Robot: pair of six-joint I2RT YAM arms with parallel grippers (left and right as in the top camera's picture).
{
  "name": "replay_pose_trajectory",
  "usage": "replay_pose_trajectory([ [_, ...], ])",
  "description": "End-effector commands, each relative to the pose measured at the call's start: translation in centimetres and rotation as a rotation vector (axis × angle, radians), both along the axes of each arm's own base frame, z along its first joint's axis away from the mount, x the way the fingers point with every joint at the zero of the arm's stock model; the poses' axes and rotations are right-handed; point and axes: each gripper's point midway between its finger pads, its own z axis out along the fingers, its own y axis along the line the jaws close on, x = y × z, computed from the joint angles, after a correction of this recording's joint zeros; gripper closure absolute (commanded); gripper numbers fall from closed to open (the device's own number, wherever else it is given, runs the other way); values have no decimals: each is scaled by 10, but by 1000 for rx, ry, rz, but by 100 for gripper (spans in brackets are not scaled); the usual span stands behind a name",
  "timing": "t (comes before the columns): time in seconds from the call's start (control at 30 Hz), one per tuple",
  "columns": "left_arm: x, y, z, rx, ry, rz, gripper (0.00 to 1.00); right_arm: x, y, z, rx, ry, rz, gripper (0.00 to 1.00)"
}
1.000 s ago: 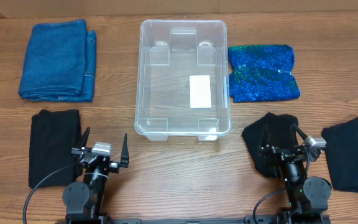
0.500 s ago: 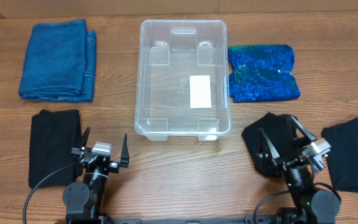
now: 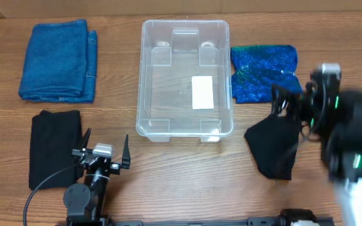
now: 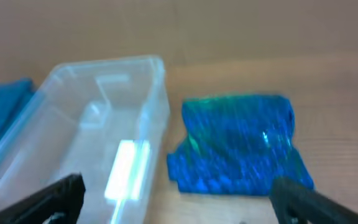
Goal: Pack container
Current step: 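Reach the right gripper to the sparkly blue fabric and grasp it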
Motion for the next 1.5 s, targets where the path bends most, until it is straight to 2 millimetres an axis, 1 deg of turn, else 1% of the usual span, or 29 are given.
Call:
replay_pose_trajectory([
  [0.0, 0, 3, 0, 15, -5, 12, 0, 46, -13, 9, 9, 163, 71, 0],
  [0.03, 0, 3, 0, 15, -6, 12, 0, 56, -20, 6, 37, 228, 65, 0],
  [0.1, 0, 3, 0, 15, -5, 12, 0, 76, -34, -10, 65, 351, 34, 0],
  [0.13, 0, 3, 0, 15, -6, 12, 0, 85, -40, -15, 67, 370, 22, 0],
  [0.23, 0, 3, 0, 15, -6, 12, 0, 101, -59, -39, 62, 403, 7, 0],
  [0.3, 0, 3, 0, 15, -6, 12, 0, 107, -72, -52, 51, 416, 2, 0],
  [0.33, 0, 3, 0, 15, -6, 12, 0, 109, -80, -62, 49, 431, -4, 0],
  [0.4, 0, 3, 0, 15, -5, 12, 0, 114, -101, -90, 80, 482, -22, 0],
  [0.5, 0, 3, 0, 15, -6, 12, 0, 117, -103, -113, 92, 507, 52, 0],
  [0.53, 0, 3, 0, 15, -6, 12, 0, 122, -104, -127, 80, 517, 73, 0],
  [0.6, 0, 3, 0, 15, -6, 12, 0, 130, -107, -147, 68, 531, 95, 0],
  [0.77, 0, 3, 0, 15, -5, 12, 0, 141, -112, -191, 71, 569, 116, 0],
  [0.83, 0, 3, 0, 15, -6, 12, 0, 144, -112, -202, 62, 571, 136, 0],
  [1.0, 0, 3, 0, 15, -6, 12, 0, 151, -115, -223, 65, 575, 139, 0],
  [1.1, 0, 3, 0, 15, -5, 12, 0, 155, -116, -228, 62, 565, 139, 0],
  [1.2, 0, 3, 0, 15, -5, 12, 0, 158, -117, -237, 65, 565, 141, 0],
  [1.23, 0, 3, 0, 15, -5, 12, 0, 159, -115, -243, 76, 571, 146, 0],
  [1.33, 0, 3, 0, 15, -6, 12, 0, 158, -109, -252, 115, 578, 168, 0],
  [1.4, 0, 3, 0, 15, -6, 12, 0, 158, -105, -254, 139, 576, 183, 0],
  [1.47, 0, 3, 0, 15, -6, 12, 0, 159, -97, -251, 172, 565, 208, 0],
])
